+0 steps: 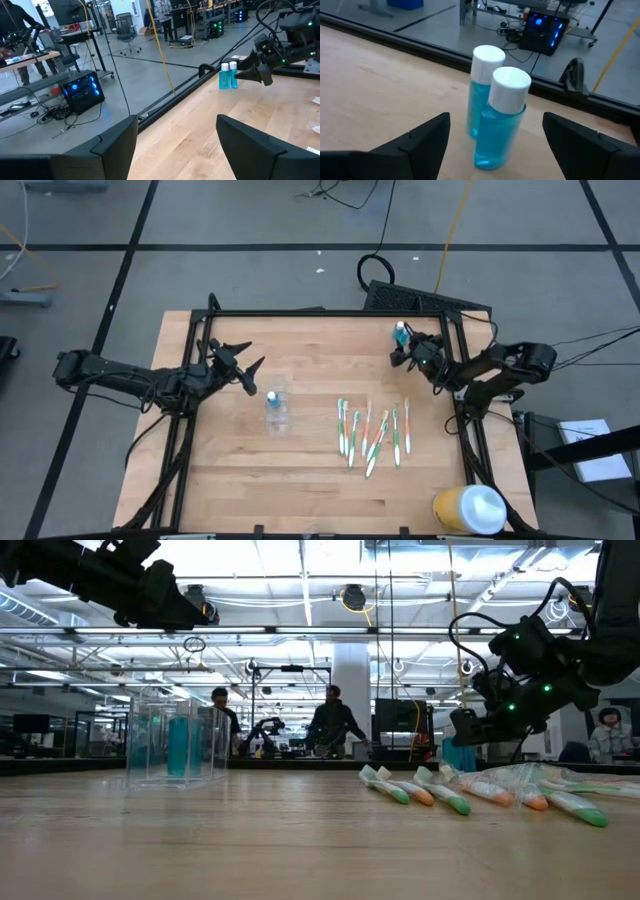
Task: Pick & Place toothbrushing station
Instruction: Put the blue mouthwash in the transparent organizer
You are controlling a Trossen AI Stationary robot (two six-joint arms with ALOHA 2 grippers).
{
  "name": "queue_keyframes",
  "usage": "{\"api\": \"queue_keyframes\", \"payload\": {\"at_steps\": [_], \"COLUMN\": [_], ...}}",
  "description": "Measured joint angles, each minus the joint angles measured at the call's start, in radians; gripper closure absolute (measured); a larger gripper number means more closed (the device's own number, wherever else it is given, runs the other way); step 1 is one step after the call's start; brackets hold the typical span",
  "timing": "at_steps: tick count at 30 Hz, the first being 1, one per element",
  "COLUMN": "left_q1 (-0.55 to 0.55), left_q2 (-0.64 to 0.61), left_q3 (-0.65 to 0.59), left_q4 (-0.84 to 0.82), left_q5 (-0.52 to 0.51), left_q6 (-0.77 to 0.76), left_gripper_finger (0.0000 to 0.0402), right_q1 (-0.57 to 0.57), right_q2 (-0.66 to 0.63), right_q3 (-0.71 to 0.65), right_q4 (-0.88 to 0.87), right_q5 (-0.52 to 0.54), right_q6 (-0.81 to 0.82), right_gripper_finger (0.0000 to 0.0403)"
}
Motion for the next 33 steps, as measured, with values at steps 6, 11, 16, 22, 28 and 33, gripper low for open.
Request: {"api": "queue_keyframes", "payload": {"at_steps": [6, 11, 16, 22, 28, 33], "left_q1": [0.000, 0.000, 0.000, 0.000, 0.000, 0.000], "left_q2": [0.000, 0.000, 0.000, 0.000, 0.000, 0.000], "left_q3": [0.000, 0.000, 0.000, 0.000, 0.000, 0.000], "left_q4": [0.000, 0.000, 0.000, 0.000, 0.000, 0.000], "left_q5": [0.000, 0.000, 0.000, 0.000, 0.000, 0.000], "left_q6": [-0.014, -0.019, -0.019, -0.021, -0.022, -0.023], "left_gripper_finger": [0.0123, 0.0123, 0.0123, 0.0123, 0.0123, 0.0123], "right_q1": [-0.051, -0.082, -0.118, -0.155, -0.172, -0.172], "right_q2": [0.000, 0.000, 0.000, 0.000, 0.000, 0.000], "right_q3": [0.000, 0.000, 0.015, 0.026, 0.026, 0.026], "right_q4": [0.009, 0.015, 0.017, 0.017, -0.016, -0.027], "right_q5": [-0.070, -0.119, -0.233, -0.260, -0.261, -0.261], "right_q6": [0.005, -0.013, -0.060, -0.114, -0.155, -0.161], "right_gripper_finger": [0.0094, 0.0094, 0.0094, 0.0094, 0.0094, 0.0094]}}
